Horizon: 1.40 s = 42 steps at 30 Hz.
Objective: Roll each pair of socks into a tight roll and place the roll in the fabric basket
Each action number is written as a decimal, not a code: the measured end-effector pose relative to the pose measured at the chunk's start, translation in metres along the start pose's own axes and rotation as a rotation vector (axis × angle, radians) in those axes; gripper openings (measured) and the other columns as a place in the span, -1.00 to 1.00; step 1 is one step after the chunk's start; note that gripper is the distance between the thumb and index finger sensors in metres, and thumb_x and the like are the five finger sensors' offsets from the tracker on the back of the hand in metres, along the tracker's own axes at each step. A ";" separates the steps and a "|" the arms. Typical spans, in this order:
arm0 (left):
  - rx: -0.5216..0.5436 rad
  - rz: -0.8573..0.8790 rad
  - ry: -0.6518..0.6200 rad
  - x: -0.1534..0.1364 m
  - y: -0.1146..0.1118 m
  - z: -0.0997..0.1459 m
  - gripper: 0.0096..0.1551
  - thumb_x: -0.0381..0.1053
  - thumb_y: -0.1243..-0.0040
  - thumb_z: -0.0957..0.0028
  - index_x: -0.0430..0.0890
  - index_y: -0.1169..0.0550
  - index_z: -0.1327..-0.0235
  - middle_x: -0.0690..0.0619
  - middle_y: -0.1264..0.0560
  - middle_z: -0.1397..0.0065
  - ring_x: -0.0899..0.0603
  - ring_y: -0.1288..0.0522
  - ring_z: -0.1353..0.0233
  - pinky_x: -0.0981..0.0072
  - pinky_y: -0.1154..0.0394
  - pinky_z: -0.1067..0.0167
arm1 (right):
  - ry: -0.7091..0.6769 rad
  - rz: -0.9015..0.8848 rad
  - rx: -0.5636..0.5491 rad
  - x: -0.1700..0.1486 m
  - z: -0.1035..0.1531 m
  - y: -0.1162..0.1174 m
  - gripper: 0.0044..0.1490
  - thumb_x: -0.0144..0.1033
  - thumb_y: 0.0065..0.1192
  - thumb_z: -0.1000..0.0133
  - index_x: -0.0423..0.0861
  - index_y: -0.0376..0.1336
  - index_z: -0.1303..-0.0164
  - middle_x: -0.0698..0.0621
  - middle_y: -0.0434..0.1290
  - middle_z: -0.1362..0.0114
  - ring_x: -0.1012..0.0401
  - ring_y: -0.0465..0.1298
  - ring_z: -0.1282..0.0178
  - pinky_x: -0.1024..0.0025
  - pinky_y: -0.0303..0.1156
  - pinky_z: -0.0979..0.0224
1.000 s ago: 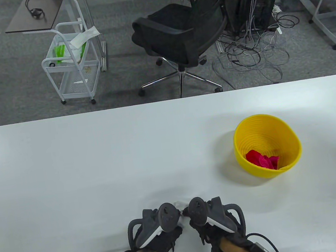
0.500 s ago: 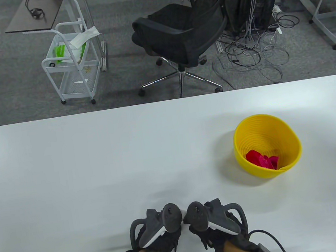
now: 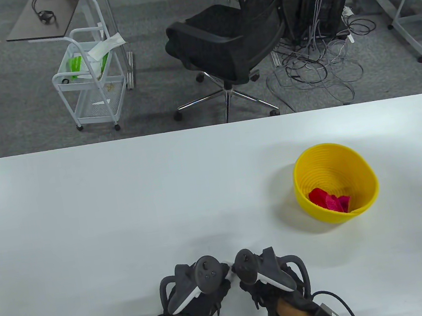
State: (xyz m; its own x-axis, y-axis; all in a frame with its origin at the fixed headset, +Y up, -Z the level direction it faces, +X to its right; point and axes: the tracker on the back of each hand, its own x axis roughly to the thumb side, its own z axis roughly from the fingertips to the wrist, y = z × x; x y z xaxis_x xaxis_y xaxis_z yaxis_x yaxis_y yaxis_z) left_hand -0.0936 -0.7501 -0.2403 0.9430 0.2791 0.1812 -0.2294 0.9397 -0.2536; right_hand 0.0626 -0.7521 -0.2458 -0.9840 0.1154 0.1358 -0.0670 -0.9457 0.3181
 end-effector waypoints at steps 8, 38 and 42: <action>-0.032 -0.059 0.020 -0.001 -0.013 -0.007 -0.30 0.19 -0.33 0.22 0.16 -0.51 -0.28 0.03 -0.48 -0.34 -0.11 -0.53 -0.20 -0.05 -0.37 -0.28 | 0.008 -0.026 0.006 -0.002 -0.001 0.001 -0.35 0.02 0.23 -0.01 0.24 0.24 -0.37 0.20 0.36 -0.54 0.15 0.44 -0.50 -0.09 0.32 -0.50; -0.052 0.056 0.016 -0.008 -0.003 -0.006 -0.35 0.19 -0.20 0.16 0.13 -0.54 -0.27 0.00 -0.51 -0.31 -0.13 -0.55 -0.16 -0.07 -0.38 -0.26 | -0.057 -0.058 -0.014 -0.002 0.007 -0.013 -0.47 0.00 0.39 0.05 0.24 0.42 -0.17 0.21 0.49 -0.44 0.17 0.52 -0.42 -0.10 0.35 -0.47; -0.006 0.071 0.018 -0.008 0.005 -0.002 -0.37 0.19 -0.26 0.18 0.24 -0.54 -0.26 0.02 -0.46 -0.39 -0.13 -0.52 -0.23 -0.07 -0.35 -0.29 | -0.050 -0.070 -0.002 -0.004 0.006 -0.012 -0.44 0.00 0.40 0.05 0.23 0.40 -0.20 0.21 0.47 -0.46 0.16 0.51 -0.43 -0.11 0.34 -0.47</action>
State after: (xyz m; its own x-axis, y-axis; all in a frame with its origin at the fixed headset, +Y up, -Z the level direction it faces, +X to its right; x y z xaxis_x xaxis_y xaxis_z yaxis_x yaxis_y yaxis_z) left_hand -0.1021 -0.7486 -0.2451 0.9286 0.3413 0.1457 -0.2943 0.9164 -0.2713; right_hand 0.0681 -0.7395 -0.2445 -0.9674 0.1964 0.1597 -0.1361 -0.9355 0.3262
